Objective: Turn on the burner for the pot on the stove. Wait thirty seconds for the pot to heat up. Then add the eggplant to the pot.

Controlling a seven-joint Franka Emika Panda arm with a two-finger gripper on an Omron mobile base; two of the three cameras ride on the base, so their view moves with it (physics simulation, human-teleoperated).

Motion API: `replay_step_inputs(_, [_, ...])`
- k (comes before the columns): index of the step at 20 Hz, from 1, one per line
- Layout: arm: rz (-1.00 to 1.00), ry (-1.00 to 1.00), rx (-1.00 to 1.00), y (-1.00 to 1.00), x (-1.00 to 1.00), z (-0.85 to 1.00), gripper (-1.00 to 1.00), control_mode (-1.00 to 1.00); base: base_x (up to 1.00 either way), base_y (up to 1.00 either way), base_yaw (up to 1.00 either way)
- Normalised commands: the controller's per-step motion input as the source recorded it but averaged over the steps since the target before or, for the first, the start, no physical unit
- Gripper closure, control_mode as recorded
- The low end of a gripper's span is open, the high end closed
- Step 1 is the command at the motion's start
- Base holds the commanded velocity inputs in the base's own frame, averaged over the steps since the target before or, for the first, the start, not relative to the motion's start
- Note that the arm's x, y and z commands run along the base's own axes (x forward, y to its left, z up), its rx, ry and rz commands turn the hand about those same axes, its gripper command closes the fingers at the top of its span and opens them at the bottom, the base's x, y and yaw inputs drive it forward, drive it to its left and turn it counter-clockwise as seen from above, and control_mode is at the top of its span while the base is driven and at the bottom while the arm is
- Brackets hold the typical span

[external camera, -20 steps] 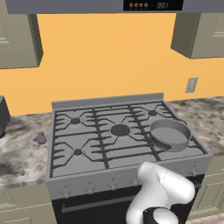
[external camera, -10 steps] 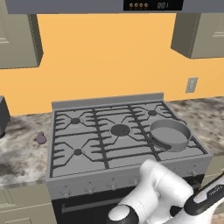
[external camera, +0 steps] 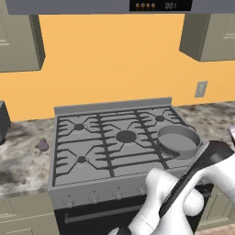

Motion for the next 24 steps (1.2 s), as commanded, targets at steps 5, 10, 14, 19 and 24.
replay_step_inputs(5, [0.03,0.41,-0.37,0.71,-0.02,1.0,-1.0,-1.0,0.0,0.0,0.0])
replay_step_inputs(10, [0.0,0.41,-0.41,0.91,-0.01,0.97,-1.0,-1.0,0.0,0.0,0.0])
replay_step_inputs(14, [0.0,0.32,-0.35,0.84,0.0,0.95,-1.0,-1.0,0.0,0.0,0.0])
replay_step_inputs(19, [0.01,0.09,-0.13,0.19,0.05,0.28,-1.0,-1.0,0.0,0.0,0.0])
replay_step_inputs(24, [0.1,0.08,-0.02,0.16,0.4,0.13,-1.0,-1.0,0.0,0.0,0.0])
